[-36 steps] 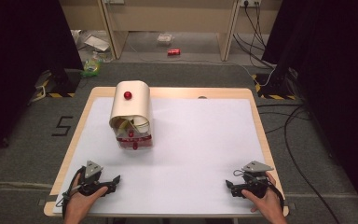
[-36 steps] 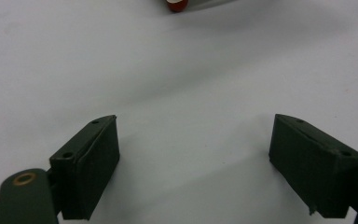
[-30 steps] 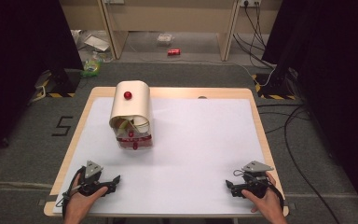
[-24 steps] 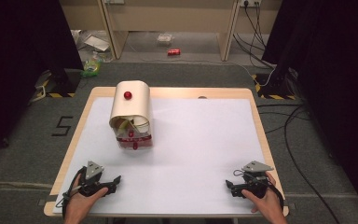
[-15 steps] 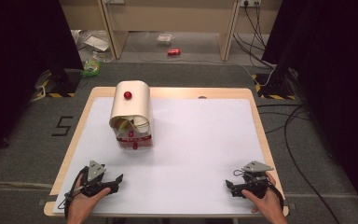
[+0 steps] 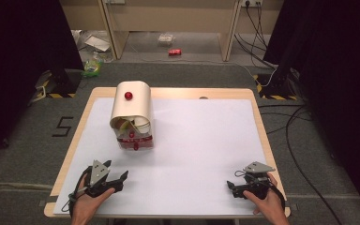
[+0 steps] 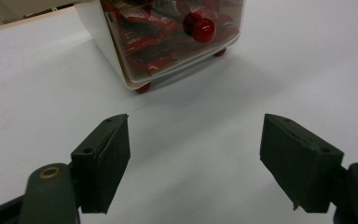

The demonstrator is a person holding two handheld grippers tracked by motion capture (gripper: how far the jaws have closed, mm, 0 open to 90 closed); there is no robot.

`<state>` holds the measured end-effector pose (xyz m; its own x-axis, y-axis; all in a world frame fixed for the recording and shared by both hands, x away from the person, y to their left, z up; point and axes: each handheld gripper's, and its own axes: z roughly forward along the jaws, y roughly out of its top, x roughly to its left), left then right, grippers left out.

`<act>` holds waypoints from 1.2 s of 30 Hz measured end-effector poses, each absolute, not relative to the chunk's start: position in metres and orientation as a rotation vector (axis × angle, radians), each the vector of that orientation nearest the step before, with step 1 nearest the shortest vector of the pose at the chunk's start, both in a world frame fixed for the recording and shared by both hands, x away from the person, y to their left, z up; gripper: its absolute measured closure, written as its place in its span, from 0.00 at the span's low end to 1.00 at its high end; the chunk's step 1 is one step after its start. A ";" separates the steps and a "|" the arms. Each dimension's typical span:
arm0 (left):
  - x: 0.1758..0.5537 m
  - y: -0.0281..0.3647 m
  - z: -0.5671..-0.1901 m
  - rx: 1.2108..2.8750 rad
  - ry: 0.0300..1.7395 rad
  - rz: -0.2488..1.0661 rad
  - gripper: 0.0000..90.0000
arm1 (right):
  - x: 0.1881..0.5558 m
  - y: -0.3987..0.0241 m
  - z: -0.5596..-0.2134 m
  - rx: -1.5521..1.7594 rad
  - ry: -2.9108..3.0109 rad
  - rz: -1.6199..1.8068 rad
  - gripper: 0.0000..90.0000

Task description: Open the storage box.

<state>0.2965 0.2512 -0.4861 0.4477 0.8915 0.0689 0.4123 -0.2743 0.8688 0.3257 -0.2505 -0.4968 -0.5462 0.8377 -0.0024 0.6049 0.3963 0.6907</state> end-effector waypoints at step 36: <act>0.317 0.220 -0.465 1.902 0.889 0.850 0.26 | 0.326 -0.250 -0.497 1.249 2.309 0.923 0.00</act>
